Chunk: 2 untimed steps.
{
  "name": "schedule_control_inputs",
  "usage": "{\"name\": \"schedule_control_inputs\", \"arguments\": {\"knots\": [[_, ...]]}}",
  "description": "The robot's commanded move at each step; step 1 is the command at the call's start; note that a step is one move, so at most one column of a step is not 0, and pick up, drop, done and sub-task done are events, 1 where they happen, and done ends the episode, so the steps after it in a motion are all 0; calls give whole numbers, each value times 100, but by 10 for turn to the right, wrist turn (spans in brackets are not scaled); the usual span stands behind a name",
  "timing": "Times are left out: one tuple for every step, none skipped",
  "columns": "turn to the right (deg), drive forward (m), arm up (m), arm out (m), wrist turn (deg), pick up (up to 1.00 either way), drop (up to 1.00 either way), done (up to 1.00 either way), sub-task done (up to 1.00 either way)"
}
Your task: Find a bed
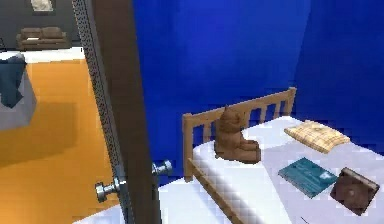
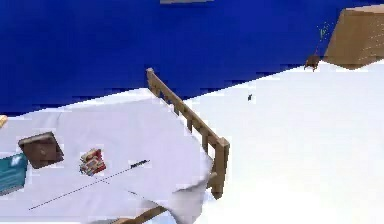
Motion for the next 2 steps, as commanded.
{"name": "schedule_control_inputs", "arguments": {"knots": [[450, 0, 0, 0, 0, 0, 0, 0, 0], [0, 0, 0, 0, 0, 0, 0, 100, 0]]}}
